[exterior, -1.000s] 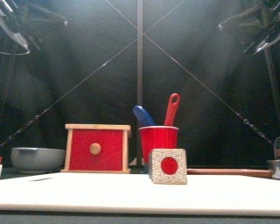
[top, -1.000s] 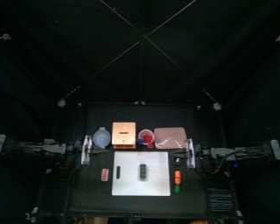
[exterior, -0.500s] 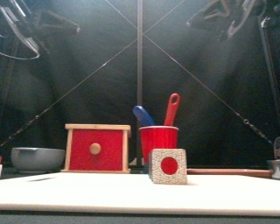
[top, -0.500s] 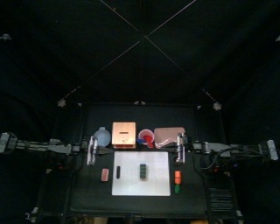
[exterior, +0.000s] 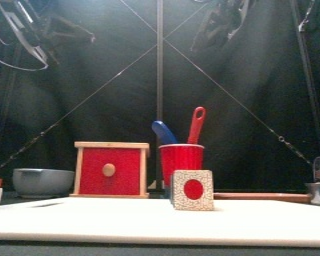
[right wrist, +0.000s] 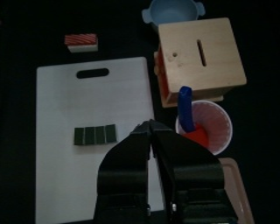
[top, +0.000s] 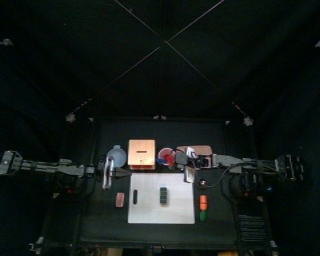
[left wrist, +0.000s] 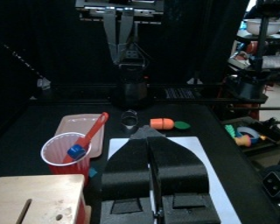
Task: Cut the sushi into 4 pieces with the knife
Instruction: Pick up the knife at its handle with right hand
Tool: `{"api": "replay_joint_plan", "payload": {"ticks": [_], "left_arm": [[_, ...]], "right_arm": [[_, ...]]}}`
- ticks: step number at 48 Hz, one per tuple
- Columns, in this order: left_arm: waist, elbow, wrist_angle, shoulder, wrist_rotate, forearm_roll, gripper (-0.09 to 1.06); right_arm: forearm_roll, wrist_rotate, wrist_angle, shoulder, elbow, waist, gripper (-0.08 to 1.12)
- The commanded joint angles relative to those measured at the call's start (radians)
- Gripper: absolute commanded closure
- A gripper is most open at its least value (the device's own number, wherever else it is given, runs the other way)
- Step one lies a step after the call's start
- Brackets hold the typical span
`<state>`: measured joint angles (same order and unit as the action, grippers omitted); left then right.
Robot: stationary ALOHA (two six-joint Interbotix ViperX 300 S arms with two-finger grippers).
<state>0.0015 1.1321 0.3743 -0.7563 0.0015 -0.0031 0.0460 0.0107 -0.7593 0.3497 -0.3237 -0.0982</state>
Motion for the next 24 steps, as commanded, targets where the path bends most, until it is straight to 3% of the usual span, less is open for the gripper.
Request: {"api": "replay_joint_plan", "payload": {"ticks": [1,7,12,24], "left_arm": [[0.003,-0.014,0.009,0.003,0.0,0.0,0.97],[0.003,-0.011,0.009,0.003,0.0,0.0,0.97],[0.005,-0.011,0.009,0.002,0.0,0.0,0.97],[0.009,-0.005,0.009,0.002,0.0,0.0,0.97]], "right_arm": [[0.029,-0.003,-0.063,-0.037,0.072,0.008,0.43],[0.092,-0.006,-0.133,-0.097,0.115,0.017,0.14],[0.153,-0.009,-0.202,-0.147,0.153,0.029,-0.02],[0.264,-0.034,-0.388,-0.278,0.249,0.091,0.03]]}}
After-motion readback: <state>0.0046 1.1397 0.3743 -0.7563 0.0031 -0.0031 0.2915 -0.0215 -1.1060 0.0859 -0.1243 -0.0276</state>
